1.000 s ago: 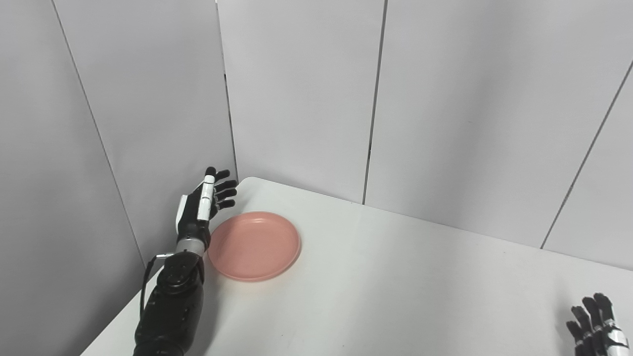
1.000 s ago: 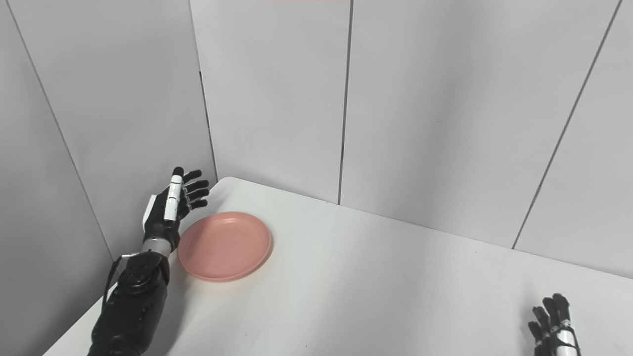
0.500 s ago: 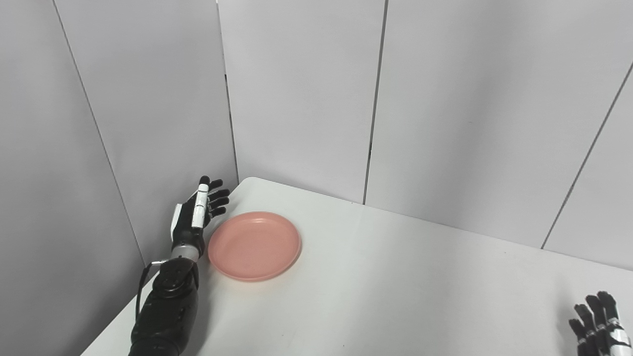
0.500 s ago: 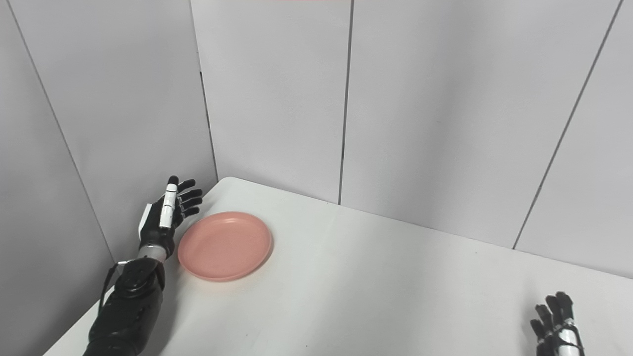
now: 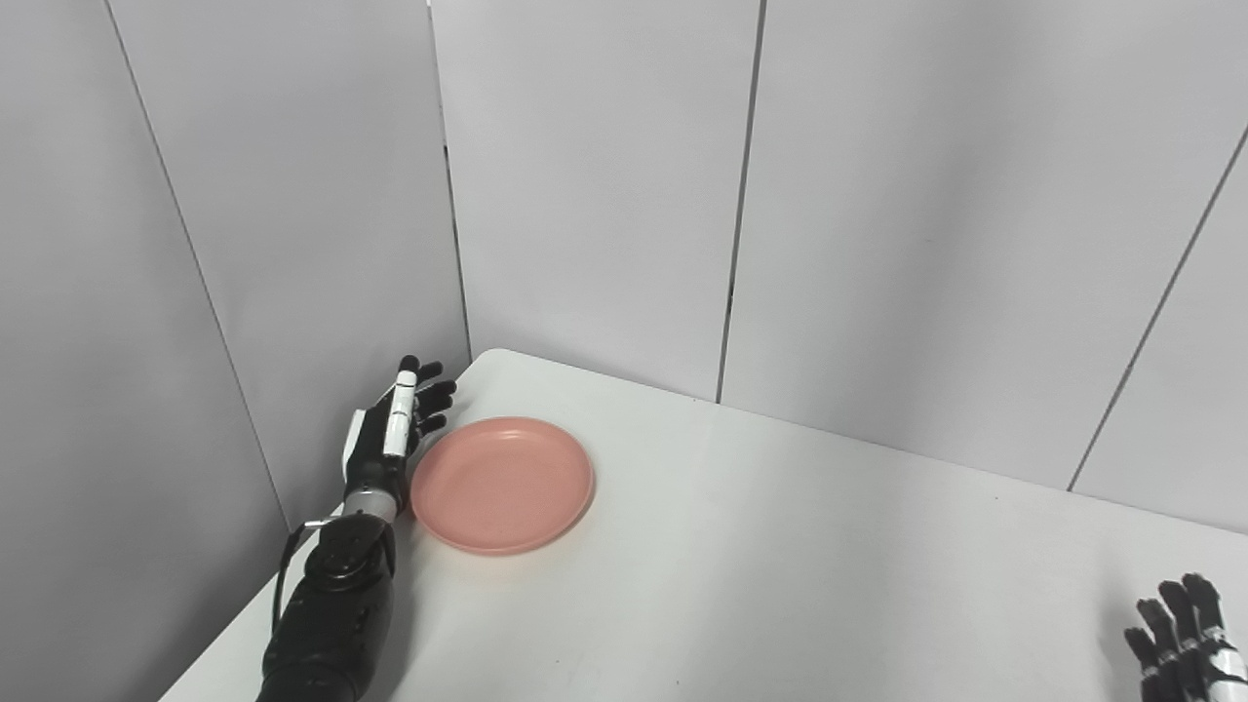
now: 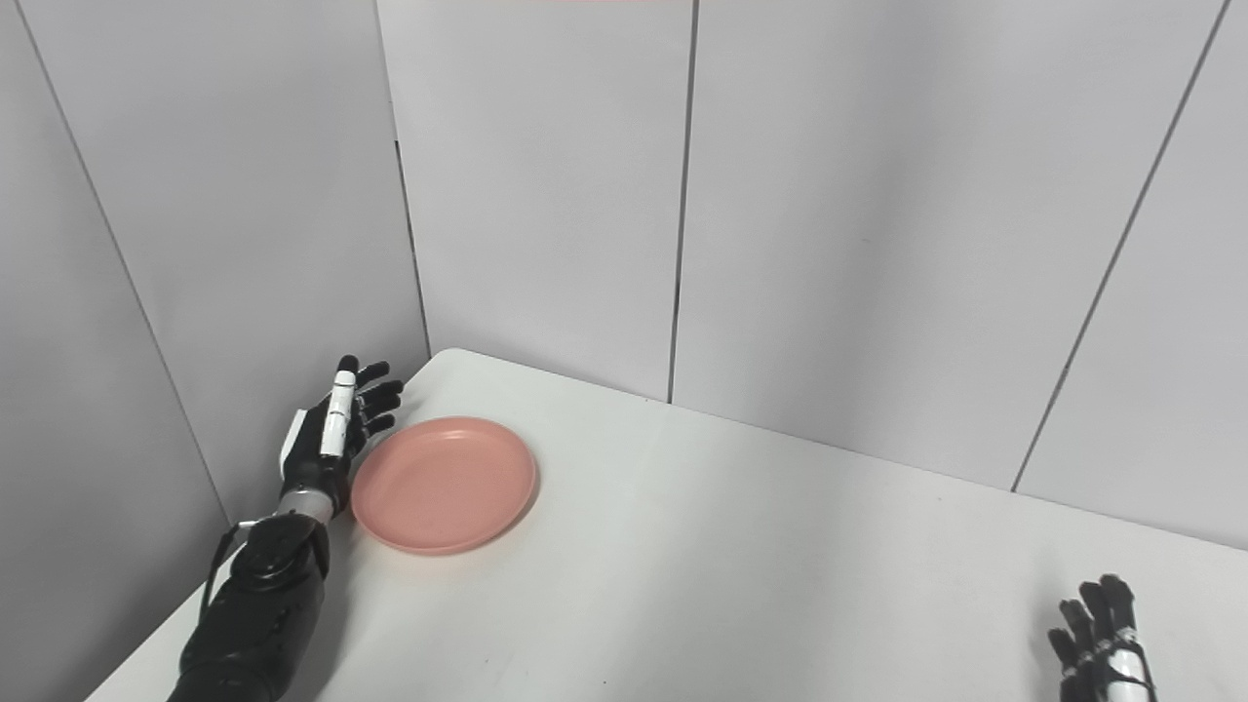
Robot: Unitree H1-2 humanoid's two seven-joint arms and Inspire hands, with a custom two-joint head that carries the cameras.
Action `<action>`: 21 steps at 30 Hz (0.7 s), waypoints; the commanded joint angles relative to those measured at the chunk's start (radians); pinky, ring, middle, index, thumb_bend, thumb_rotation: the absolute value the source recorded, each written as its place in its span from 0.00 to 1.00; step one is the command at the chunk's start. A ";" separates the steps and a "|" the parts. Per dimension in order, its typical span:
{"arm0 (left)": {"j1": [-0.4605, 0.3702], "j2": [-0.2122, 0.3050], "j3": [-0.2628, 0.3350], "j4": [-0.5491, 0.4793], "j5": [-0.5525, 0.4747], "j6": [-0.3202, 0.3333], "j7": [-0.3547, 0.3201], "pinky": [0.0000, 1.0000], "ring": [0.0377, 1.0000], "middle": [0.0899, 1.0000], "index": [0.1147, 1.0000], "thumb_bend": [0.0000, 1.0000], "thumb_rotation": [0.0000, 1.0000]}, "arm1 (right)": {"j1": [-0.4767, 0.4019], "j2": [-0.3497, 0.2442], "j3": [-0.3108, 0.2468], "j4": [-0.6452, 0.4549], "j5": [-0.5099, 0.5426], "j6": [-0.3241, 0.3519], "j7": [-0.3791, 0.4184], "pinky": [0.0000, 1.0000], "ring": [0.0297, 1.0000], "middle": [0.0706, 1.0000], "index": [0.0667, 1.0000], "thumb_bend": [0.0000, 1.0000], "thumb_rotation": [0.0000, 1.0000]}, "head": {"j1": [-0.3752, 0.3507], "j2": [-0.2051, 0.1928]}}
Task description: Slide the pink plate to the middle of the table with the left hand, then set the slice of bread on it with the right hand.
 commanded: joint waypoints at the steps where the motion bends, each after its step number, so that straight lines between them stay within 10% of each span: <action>1: -0.030 0.032 0.002 -0.007 -0.021 -0.045 -0.025 0.84 0.82 0.74 0.74 0.74 1.00 | -0.022 -0.007 -0.005 -0.031 0.009 -0.028 0.009 1.00 0.99 1.00 1.00 0.58 0.90 | -0.001 0.001; 21: -0.017 0.018 -0.015 -0.014 -0.110 -0.027 -0.202 0.82 0.82 0.77 0.78 0.78 1.00 | -0.029 -0.003 -0.010 -0.025 0.003 -0.032 0.000 1.00 0.98 0.99 1.00 0.57 0.92 | -0.008 0.003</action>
